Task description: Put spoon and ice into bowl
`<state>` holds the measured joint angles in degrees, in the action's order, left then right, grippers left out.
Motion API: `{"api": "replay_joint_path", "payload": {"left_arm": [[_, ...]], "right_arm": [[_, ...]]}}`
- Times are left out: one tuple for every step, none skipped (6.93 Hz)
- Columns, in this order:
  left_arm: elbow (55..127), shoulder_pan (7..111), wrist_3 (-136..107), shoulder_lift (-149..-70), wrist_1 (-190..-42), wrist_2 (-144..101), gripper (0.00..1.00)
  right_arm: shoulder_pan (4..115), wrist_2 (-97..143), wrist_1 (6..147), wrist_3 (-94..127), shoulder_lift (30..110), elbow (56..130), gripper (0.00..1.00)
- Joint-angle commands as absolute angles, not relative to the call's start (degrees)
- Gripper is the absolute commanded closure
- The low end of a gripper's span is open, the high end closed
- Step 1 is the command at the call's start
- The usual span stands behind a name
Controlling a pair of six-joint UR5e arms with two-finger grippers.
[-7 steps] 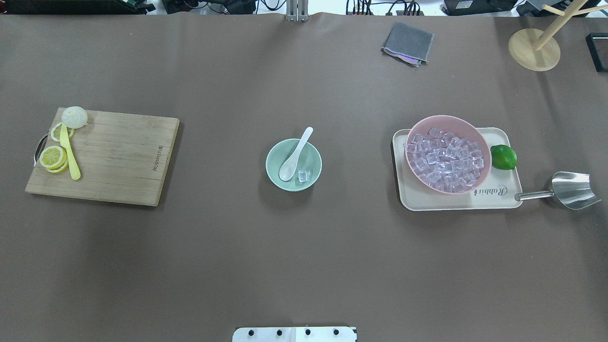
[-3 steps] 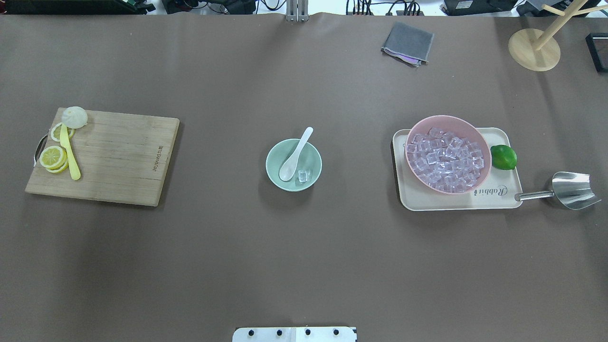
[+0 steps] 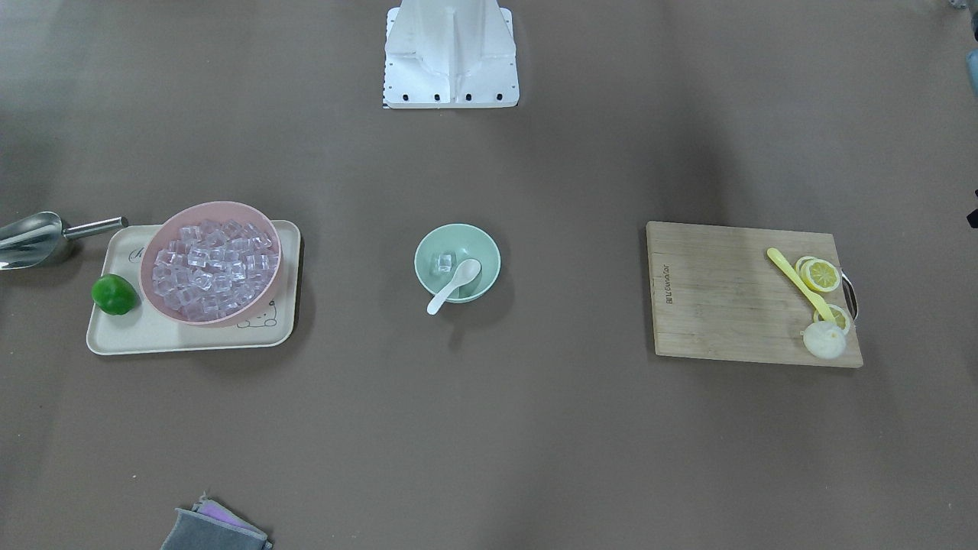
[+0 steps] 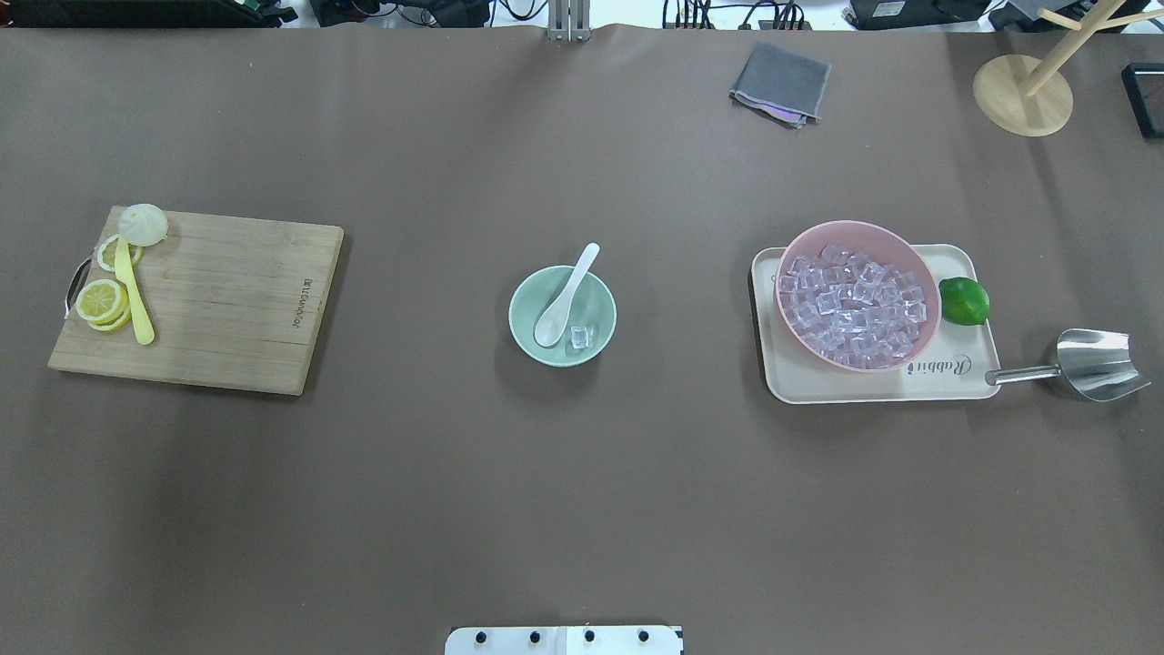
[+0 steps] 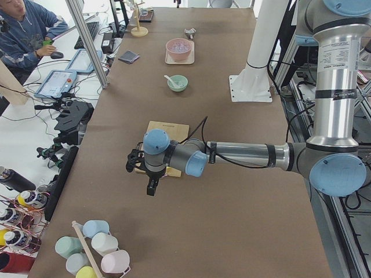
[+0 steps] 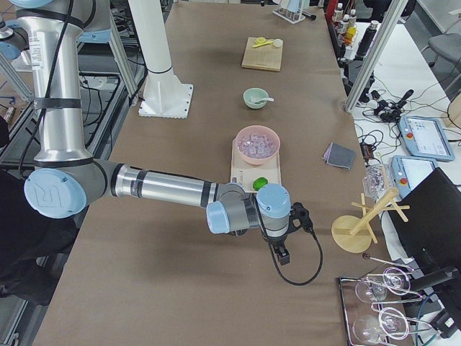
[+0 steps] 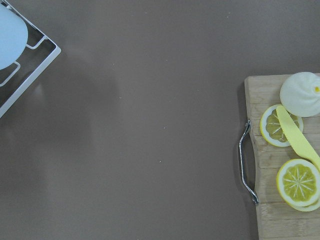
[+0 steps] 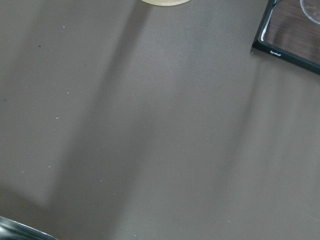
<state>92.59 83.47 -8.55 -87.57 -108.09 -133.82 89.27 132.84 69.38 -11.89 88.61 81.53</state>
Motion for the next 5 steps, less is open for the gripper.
{"api": "replay_joint_path", "payload": {"left_arm": [[92.64,83.5,-8.61,-86.06,-108.28,-134.38,0.02],[93.16,83.5,-8.35,-86.05,-108.11,-134.04,0.02],[93.16,83.32,-8.18,-86.57,-107.76,-133.6,0.02],[93.43,83.41,-8.09,-86.75,-107.75,-133.59,0.02],[93.69,83.41,-8.0,-86.66,-107.75,-133.68,0.02]], "right_arm": [[89.3,132.71,69.26,-11.6,88.77,81.39,0.0],[89.3,132.8,69.26,-11.6,89.38,81.73,0.0],[89.3,132.89,69.17,-11.6,89.73,82.0,0.0],[89.3,132.8,69.17,-11.51,89.74,82.09,0.0],[89.3,132.8,69.17,-11.51,89.74,82.09,0.0]]}}
